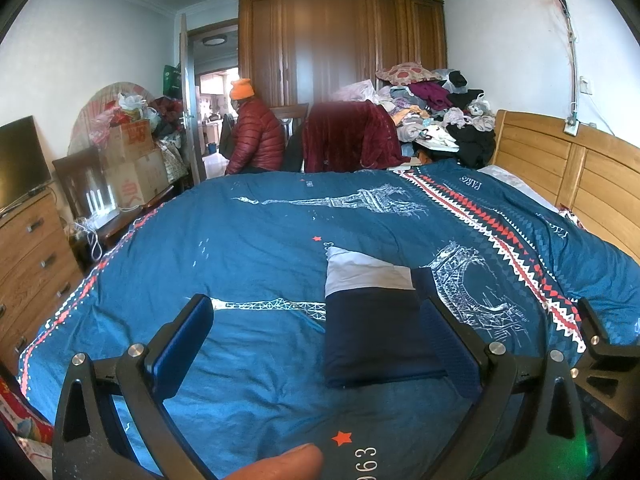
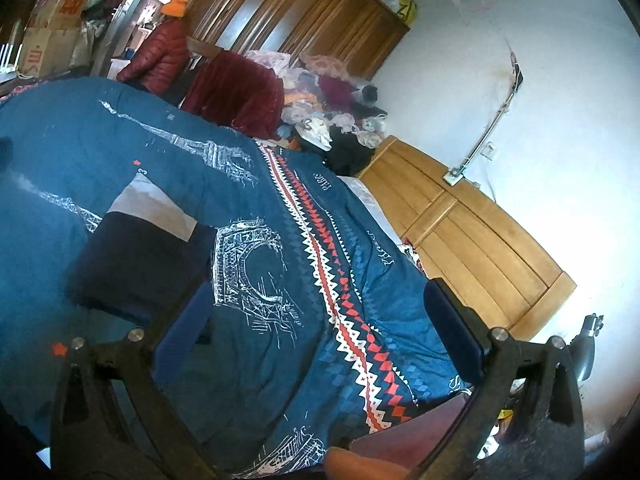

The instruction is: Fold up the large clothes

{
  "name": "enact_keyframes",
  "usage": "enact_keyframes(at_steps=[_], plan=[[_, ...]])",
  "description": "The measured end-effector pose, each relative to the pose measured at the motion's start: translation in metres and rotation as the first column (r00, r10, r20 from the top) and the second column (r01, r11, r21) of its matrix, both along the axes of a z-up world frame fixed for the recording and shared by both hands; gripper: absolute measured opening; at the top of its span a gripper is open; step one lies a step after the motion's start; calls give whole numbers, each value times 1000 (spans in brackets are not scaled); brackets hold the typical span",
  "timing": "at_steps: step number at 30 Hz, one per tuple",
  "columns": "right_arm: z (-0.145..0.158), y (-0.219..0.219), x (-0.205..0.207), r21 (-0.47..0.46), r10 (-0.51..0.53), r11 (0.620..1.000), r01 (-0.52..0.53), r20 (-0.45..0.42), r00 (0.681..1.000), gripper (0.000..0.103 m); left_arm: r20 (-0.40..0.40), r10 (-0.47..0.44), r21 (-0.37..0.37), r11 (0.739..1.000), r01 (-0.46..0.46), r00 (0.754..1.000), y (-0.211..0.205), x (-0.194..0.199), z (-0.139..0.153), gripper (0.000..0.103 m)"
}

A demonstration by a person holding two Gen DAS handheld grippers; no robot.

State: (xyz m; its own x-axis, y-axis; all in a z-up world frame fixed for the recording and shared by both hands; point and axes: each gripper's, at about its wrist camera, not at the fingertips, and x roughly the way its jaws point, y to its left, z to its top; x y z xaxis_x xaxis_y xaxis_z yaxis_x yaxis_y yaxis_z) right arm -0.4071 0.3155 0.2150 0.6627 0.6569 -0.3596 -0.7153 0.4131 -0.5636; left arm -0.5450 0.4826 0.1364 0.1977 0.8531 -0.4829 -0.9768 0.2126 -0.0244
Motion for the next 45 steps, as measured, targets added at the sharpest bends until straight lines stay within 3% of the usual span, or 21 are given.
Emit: enact_keyframes(at_steps=[28,32,33,36,40,43,45], plan=[[-10,7,-4,-48,22,999,-23,-24,999,103,-8,2,-13,1000,-2,1000,6,-10,-10,103],[-8,8,0,-52,45,997,-50,-96,994,103,-7,3,-13,1000,-3,1000,6,-8,-10,103],[-7,7,3,-47,72,996,-81,-164,984,103,-8,2,-14,1000,-2,1000,6,-8,-10,103],[-7,8,21,-22,156,982,-185,-451,879,103,-11,5,-20,1000,-5,1000,7,-10,-13,103],[-12,12,30,-3,183,974,-229,-588,788,103,-19,11,-37,999,-12,1000,10,-11,-22,103],[-14,14,31,13,189,972,-234,-634,750,103,-24,12,-49,999,-13,1000,12,-12,-26,103],[-13,15,31,18,187,973,-228,-640,745,103,-25,13,-56,998,-14,1000,12,-12,-28,103]])
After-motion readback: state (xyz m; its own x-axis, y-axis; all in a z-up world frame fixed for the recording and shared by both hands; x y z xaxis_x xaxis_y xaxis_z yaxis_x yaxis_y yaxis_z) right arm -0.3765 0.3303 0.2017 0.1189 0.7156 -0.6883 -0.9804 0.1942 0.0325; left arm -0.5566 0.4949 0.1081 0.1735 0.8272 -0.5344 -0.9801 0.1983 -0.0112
